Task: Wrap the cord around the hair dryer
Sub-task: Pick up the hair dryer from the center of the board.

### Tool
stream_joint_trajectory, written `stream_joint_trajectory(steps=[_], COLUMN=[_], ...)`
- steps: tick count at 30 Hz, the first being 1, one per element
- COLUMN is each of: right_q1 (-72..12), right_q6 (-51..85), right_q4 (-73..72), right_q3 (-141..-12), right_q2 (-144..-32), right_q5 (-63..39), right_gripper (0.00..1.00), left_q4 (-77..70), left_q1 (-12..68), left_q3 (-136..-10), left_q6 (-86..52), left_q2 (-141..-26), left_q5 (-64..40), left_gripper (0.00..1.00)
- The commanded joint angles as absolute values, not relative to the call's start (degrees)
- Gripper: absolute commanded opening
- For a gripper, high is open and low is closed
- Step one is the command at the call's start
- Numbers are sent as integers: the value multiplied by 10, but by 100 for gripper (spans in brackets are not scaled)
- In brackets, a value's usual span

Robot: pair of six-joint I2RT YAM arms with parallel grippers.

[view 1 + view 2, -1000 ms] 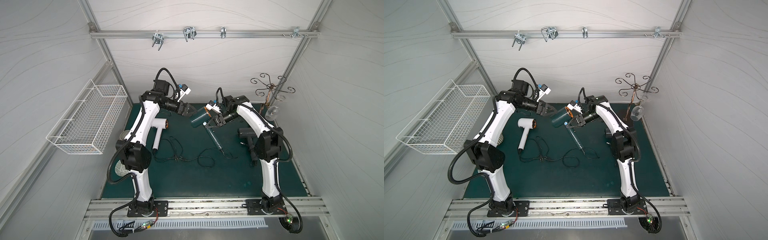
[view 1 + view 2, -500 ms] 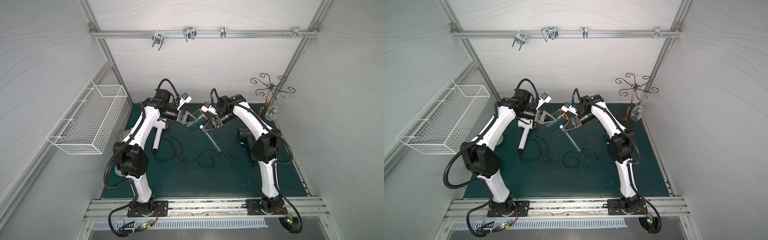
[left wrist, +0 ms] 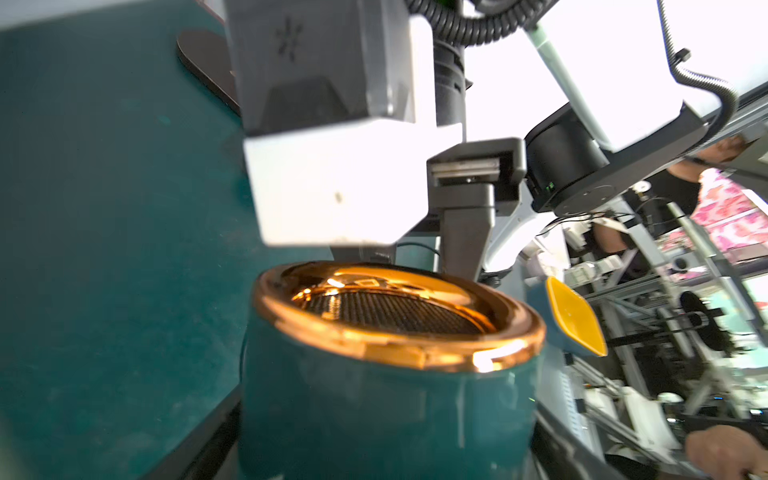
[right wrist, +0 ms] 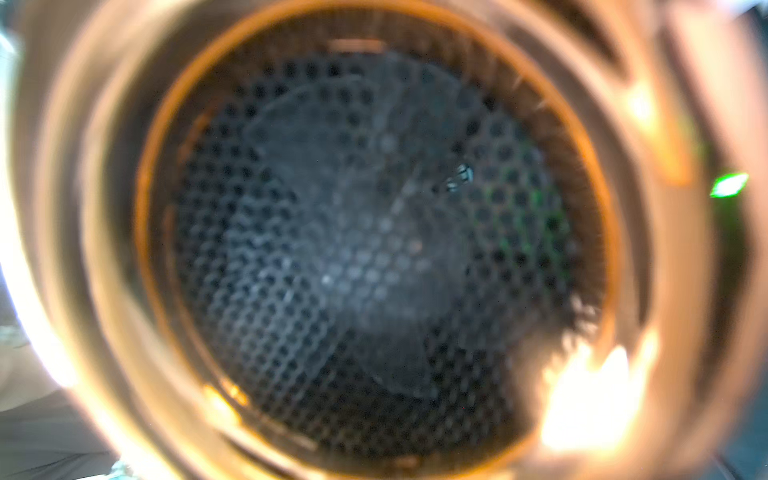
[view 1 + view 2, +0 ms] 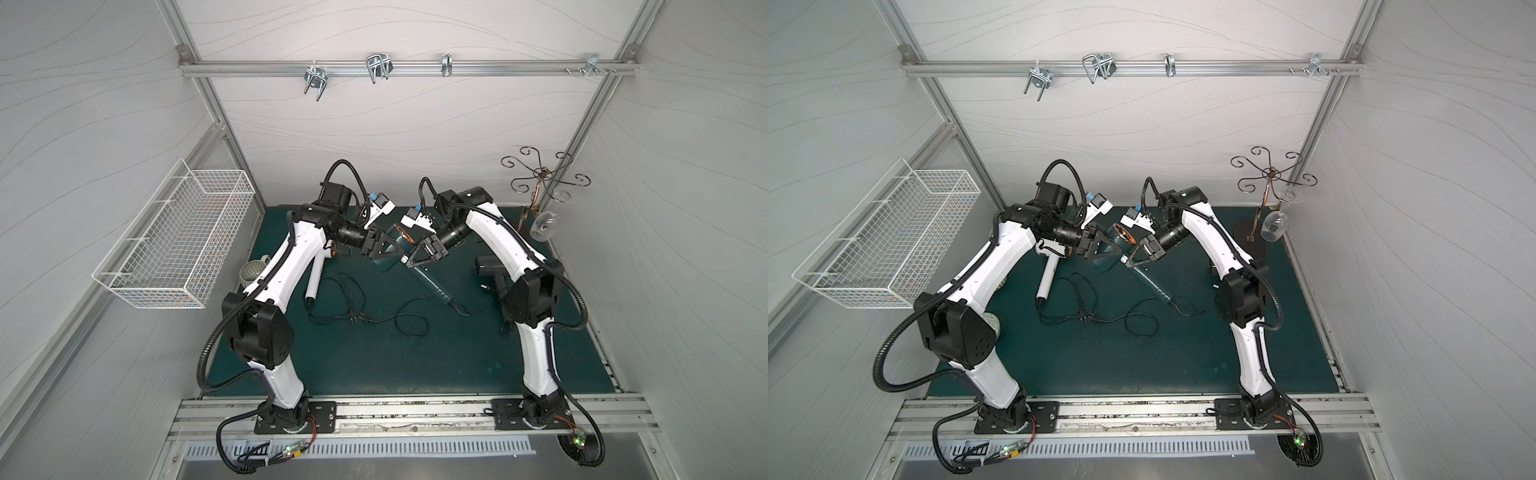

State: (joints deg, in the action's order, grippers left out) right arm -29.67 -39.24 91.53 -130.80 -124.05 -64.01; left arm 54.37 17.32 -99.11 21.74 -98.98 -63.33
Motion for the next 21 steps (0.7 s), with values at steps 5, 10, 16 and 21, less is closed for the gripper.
stream_joint_trajectory(steps=[5, 10, 16, 21], right_q1=[-297, -297, -292, -280], right_q6=[-357, -351, -329, -330], right_q4=[897, 885, 853, 828], right_q3=[-1356, -1357, -1353, -1345], right_q2=[-1285, -1285, -1279, -1264], right_q5=[-646, -643, -620, -612], right_gripper=[1, 1, 0, 1], left_q4=[611, 639, 676, 672], left_q1=[264, 275, 285, 297], left_q3=[-988, -1004, -1029, -1027], left_q6=[216, 226, 234, 223], left_q2=[-958, -970, -983, -979], left_q5=[-739, -735, -757, -775], left_gripper=[76, 65, 49, 58])
